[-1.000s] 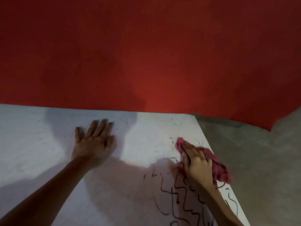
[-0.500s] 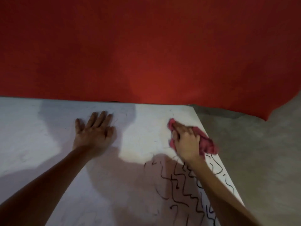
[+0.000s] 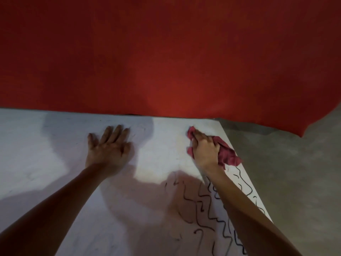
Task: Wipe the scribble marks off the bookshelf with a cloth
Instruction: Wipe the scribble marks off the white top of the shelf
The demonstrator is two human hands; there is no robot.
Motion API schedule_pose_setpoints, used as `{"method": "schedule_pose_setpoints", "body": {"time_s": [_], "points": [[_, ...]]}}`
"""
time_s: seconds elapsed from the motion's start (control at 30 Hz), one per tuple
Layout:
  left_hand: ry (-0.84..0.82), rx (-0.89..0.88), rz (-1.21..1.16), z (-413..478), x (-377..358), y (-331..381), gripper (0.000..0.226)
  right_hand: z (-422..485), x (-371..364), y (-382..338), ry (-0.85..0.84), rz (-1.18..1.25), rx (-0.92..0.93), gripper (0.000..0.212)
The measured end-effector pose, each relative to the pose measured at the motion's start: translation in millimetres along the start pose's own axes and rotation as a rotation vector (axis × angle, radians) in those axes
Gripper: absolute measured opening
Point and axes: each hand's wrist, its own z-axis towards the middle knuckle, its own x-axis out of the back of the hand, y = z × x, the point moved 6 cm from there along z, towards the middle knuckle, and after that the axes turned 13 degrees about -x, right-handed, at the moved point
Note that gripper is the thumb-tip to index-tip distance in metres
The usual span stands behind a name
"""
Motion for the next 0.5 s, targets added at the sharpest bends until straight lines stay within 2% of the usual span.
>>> {"method": "schedule_pose_setpoints", "body": {"time_s": [0.1, 0.23, 0.37, 0.5], "points": [[0.016, -0.002, -0.006, 1, -1, -1, 0.067, -62, 7, 14, -0.023, 0.062, 0.102, 0.056], [0.028, -0.004, -0.022, 1, -2, -1, 0.066, -118, 18, 28, 0.171, 0.005, 0.205, 0.043], [0.023, -0.007, -0.005, 1, -2, -1, 0.056, -64, 12, 12, 0.051, 0.145, 0.178, 0.052], [0.018, -0.01, 0.003, 1, -1, 0, 0.055, 39, 1, -1, 0.05, -0.008, -0.005, 0.036]]}}
